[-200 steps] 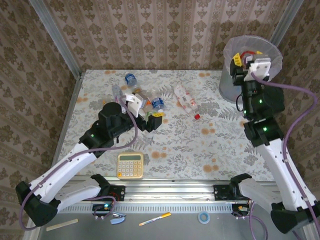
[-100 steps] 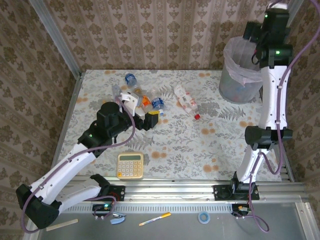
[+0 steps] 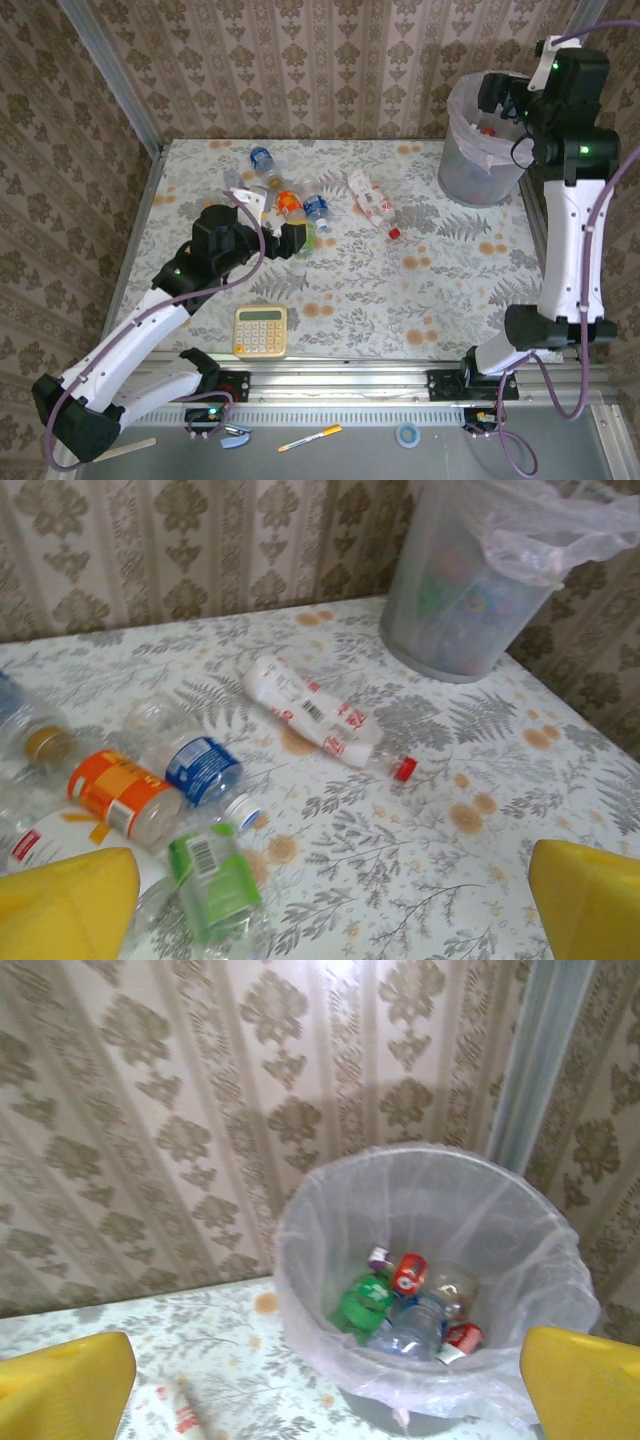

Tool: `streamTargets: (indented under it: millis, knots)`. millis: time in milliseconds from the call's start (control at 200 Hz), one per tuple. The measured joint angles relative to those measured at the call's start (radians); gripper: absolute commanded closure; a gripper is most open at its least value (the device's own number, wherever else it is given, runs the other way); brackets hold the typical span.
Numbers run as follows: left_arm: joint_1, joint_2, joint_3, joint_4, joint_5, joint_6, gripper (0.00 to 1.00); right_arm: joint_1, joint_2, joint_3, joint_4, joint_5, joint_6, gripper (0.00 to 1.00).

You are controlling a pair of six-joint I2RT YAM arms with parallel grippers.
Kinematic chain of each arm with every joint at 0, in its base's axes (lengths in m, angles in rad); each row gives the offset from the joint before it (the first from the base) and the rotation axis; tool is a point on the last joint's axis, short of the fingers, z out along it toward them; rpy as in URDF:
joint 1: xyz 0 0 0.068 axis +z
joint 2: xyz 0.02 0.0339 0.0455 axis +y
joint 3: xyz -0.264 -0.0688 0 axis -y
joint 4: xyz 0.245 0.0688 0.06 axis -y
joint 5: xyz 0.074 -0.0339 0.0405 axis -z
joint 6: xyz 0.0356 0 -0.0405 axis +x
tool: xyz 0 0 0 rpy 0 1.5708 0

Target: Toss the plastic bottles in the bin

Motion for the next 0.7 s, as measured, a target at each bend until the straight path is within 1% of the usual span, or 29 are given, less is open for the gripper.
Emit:
streamTargets:
  millis: [125,320,490,700]
  knots:
    - [0.024,0.0,0.0,-0.037,-0.025,-0.023,0.0,0.0,-0.048,-0.07,0.024,-0.074,0.013,0.0]
    - [0.054,-0.009,-0.008,-0.088,-0.054,-0.048,0.0,0.0,-0.061,-0.176,0.05,-0.171,0.03,0.0]
    - [0.085,-0.013,-0.018,-0.117,-0.076,-0.069,0.0,0.0,-0.086,-0.22,0.063,-0.234,0.048,0.0]
    - [0.147,-0.012,-0.026,-0.188,-0.105,-0.106,0.0,0.0,-0.174,-0.277,0.074,-0.3,0.068,0.0]
